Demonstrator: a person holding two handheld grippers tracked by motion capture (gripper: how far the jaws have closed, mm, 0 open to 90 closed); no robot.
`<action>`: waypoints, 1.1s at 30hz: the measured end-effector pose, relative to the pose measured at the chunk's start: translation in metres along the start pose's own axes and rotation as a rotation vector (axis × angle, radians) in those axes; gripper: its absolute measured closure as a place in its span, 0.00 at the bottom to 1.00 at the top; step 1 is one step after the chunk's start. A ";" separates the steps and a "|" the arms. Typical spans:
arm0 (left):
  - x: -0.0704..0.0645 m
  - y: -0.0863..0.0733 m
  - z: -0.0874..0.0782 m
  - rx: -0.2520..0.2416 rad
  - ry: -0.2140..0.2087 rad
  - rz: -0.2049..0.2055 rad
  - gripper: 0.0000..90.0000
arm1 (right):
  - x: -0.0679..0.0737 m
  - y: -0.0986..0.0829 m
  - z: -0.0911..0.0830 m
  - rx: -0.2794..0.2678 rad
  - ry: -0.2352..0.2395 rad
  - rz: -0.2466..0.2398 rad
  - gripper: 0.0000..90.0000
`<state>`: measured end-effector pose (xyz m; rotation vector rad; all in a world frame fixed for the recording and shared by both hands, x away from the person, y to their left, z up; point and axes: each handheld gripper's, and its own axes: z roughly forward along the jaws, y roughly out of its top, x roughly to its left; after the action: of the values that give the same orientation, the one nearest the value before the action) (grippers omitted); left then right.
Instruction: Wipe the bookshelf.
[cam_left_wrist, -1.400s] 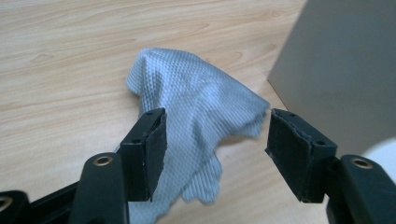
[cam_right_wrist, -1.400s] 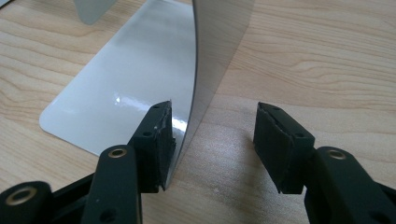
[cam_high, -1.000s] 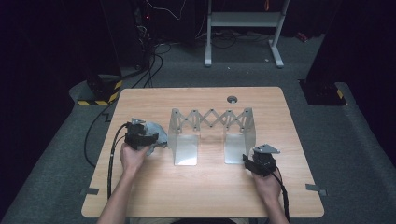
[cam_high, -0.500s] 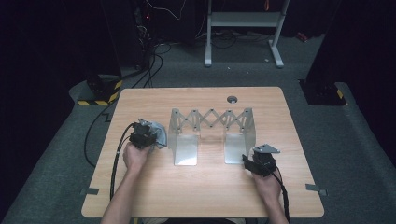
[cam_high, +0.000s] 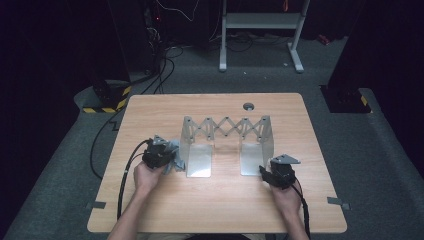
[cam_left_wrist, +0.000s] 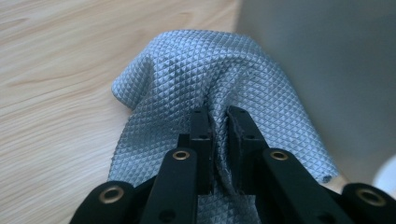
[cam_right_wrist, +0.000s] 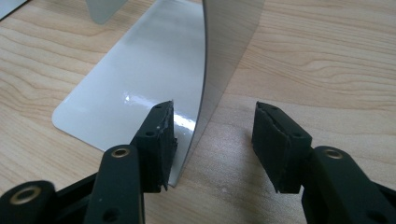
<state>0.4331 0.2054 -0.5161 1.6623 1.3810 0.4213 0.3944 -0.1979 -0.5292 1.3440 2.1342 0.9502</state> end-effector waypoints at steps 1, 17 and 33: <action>-0.003 -0.001 0.001 -0.001 -0.008 0.000 0.90 | 0.000 0.000 0.000 -0.001 0.002 -0.001 0.58; -0.027 0.025 -0.022 -0.098 -0.114 -0.026 0.91 | 0.003 0.000 0.000 -0.002 0.013 -0.002 0.61; -0.049 0.052 -0.084 -0.247 -0.189 -0.018 0.90 | 0.003 0.000 0.000 -0.002 0.017 -0.007 0.60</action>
<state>0.3869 0.1982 -0.4158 1.4479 1.1549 0.3968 0.3929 -0.1953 -0.5292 1.3311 2.1479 0.9642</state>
